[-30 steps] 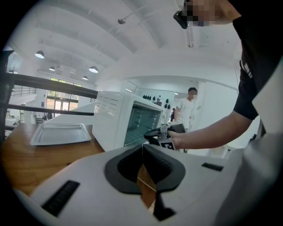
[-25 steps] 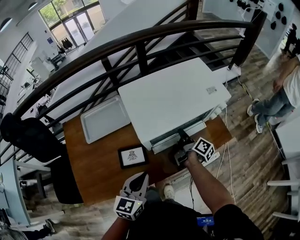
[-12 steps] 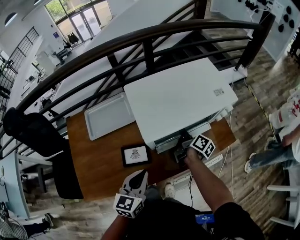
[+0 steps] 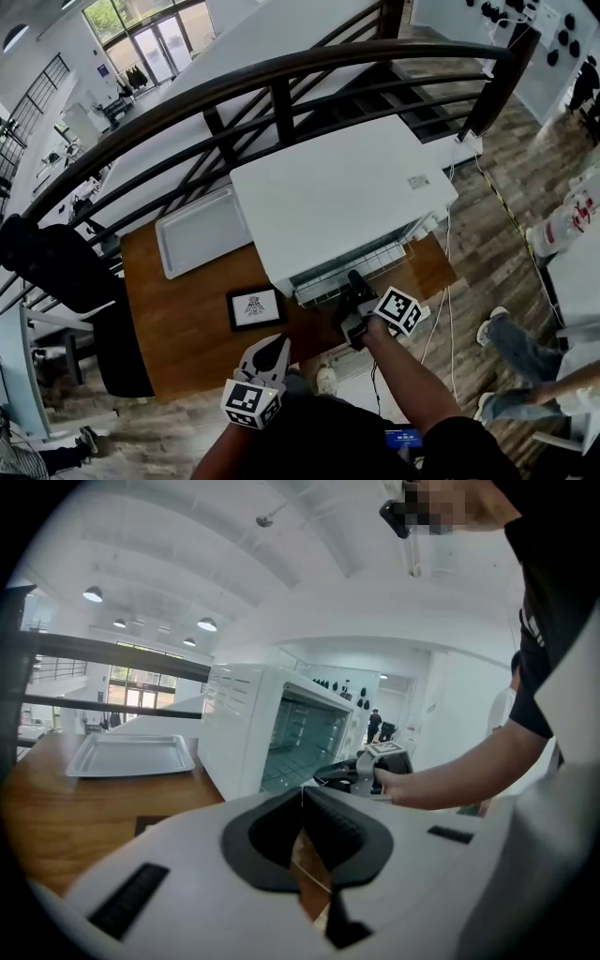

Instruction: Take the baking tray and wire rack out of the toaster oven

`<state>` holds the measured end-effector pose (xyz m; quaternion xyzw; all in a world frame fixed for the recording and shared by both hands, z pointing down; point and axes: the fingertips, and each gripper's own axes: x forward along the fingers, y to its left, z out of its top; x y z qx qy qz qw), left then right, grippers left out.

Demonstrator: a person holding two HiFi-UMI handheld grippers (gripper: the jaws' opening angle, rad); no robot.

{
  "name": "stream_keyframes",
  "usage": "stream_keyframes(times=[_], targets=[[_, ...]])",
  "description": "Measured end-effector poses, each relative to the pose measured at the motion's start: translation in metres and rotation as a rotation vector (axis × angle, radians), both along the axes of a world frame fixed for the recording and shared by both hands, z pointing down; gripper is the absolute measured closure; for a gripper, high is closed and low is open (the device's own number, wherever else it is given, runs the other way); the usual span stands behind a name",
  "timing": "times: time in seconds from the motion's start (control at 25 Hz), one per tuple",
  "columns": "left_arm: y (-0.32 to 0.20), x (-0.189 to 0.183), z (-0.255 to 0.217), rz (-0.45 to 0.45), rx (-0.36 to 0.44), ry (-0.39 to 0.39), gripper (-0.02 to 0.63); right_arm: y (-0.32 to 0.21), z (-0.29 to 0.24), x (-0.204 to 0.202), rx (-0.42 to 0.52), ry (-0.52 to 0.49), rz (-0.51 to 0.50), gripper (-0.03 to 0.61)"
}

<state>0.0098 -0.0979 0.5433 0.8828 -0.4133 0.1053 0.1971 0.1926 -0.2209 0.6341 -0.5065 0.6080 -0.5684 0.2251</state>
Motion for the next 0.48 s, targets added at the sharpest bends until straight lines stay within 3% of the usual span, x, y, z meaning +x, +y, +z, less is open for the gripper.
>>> stream_keyframes(times=[0.12, 0.28, 0.4, 0.48], targets=[[-0.001, 0.012, 0.004, 0.007, -0.03, -0.008, 0.6, 0.019, -0.002, 0.01, -0.01, -0.003, -0.001, 0.581], [0.0, 0.023, 0.031, -0.021, -0.175, 0.054, 0.588, 0.043, -0.004, 0.015, -0.005, -0.03, -0.009, 0.581], [-0.001, 0.038, 0.05, -0.015, -0.294, 0.139, 0.457, 0.052, -0.013, 0.018, 0.014, -0.06, -0.01, 0.583], [-0.007, 0.048, 0.06, -0.028, -0.37, 0.232, 0.428, 0.056, -0.02, 0.019, 0.026, -0.076, -0.011, 0.581]])
